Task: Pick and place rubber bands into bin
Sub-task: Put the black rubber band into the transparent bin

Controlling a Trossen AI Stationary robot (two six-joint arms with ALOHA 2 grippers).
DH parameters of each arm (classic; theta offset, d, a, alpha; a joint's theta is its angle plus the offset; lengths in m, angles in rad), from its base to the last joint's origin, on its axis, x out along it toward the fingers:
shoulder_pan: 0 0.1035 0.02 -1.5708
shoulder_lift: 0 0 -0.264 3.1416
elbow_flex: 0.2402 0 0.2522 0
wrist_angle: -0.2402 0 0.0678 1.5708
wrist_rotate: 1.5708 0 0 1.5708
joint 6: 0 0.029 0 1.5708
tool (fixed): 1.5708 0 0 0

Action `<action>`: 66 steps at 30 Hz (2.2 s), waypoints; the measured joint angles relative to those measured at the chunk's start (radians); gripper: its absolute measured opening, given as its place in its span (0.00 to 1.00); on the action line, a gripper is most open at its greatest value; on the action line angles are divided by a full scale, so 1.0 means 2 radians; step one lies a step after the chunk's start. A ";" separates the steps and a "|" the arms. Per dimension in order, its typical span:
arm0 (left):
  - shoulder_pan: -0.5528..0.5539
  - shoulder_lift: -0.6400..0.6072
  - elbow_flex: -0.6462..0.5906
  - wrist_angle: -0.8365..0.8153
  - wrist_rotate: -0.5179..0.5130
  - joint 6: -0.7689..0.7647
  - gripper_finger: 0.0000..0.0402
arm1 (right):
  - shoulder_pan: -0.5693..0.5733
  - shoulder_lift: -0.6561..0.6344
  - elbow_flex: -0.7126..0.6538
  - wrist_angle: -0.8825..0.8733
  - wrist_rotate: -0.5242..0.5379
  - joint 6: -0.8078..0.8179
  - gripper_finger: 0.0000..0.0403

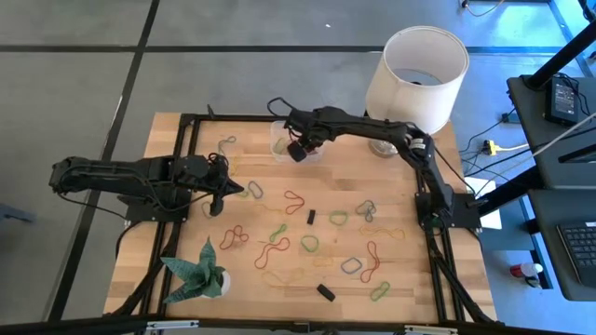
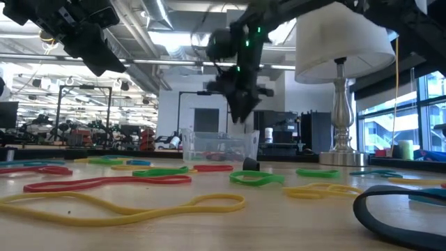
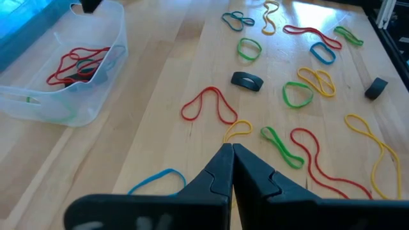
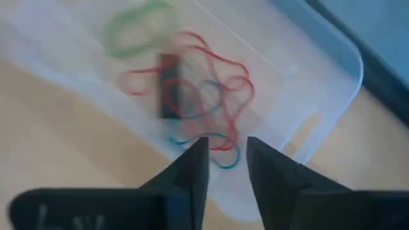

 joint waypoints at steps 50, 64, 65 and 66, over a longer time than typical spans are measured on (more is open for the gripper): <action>0.304 0.324 0.068 -0.220 -0.129 -0.210 0.27 | 0.224 -0.509 -0.644 0.352 -0.038 0.164 0.01; 0.329 0.403 0.071 -0.160 -0.088 -0.212 0.01 | 0.218 -0.509 -0.644 0.351 -0.041 0.091 0.01; 0.324 0.400 0.071 -0.166 -0.089 -0.222 0.01 | 0.218 -0.509 -0.644 0.351 -0.041 0.086 0.01; 0.319 0.395 0.075 -0.176 -0.078 -0.233 0.00 | 0.218 -0.509 -0.644 0.351 -0.041 0.077 0.01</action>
